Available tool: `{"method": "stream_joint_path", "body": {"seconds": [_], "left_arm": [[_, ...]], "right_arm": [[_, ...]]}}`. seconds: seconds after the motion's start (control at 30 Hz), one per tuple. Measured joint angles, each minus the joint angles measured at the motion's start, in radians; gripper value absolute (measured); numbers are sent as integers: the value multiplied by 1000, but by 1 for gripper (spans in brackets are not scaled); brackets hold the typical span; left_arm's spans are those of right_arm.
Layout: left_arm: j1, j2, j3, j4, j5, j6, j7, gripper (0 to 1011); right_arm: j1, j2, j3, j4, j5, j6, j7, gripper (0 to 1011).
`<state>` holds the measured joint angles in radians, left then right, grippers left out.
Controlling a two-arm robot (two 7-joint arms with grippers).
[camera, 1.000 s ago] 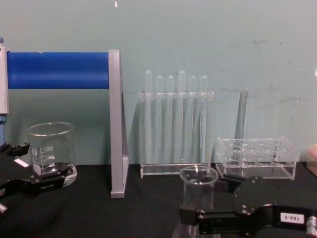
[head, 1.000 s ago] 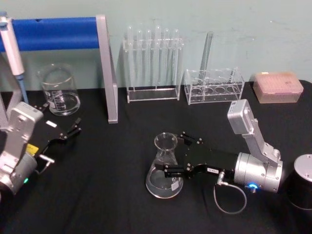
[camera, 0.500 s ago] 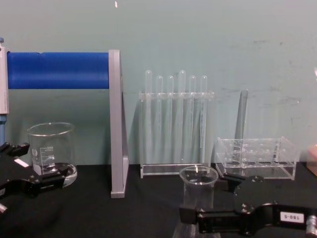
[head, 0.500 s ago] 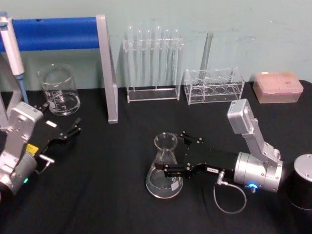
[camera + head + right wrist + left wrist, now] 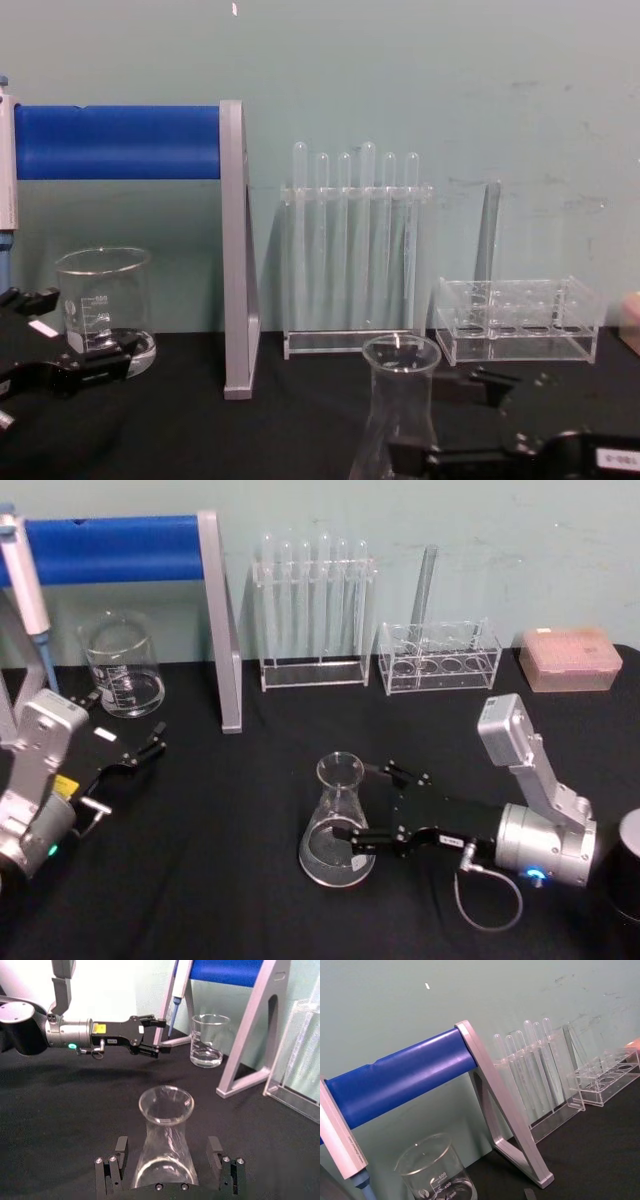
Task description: Grasp the erlenmeyer flask with one hand, shake it three times, then place it back.
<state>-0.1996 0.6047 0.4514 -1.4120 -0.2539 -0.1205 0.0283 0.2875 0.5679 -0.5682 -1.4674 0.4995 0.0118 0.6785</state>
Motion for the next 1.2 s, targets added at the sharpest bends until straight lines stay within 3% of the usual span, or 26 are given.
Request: {"method": "stream_joint_path", "body": {"seconds": [0.27,0.43,0.57,0.7,0.83,1.03,1.2], "left_arm": [[0,0,0,0,0,0,0,1001],[0,0,0,0,0,0,0,1001],[0,0,0,0,0,0,0,1001],[0,0,0,0,0,0,0,1001],[0,0,0,0,0,0,0,1001],[0,0,0,0,0,0,0,1001],[0,0,0,0,0,0,0,1001]], "right_arm": [[-53,47,41,-41,8,14,-41,1003],[-109,72,96,-72,21,30,-110,1003],[-149,67,145,-93,27,33,-183,1003],[-186,27,205,-114,28,22,-291,1003],[-201,-21,237,-125,0,0,-389,1003],[-197,-93,250,-120,-75,-27,-507,1003],[-177,-140,248,-95,-123,-11,-575,1003]]}}
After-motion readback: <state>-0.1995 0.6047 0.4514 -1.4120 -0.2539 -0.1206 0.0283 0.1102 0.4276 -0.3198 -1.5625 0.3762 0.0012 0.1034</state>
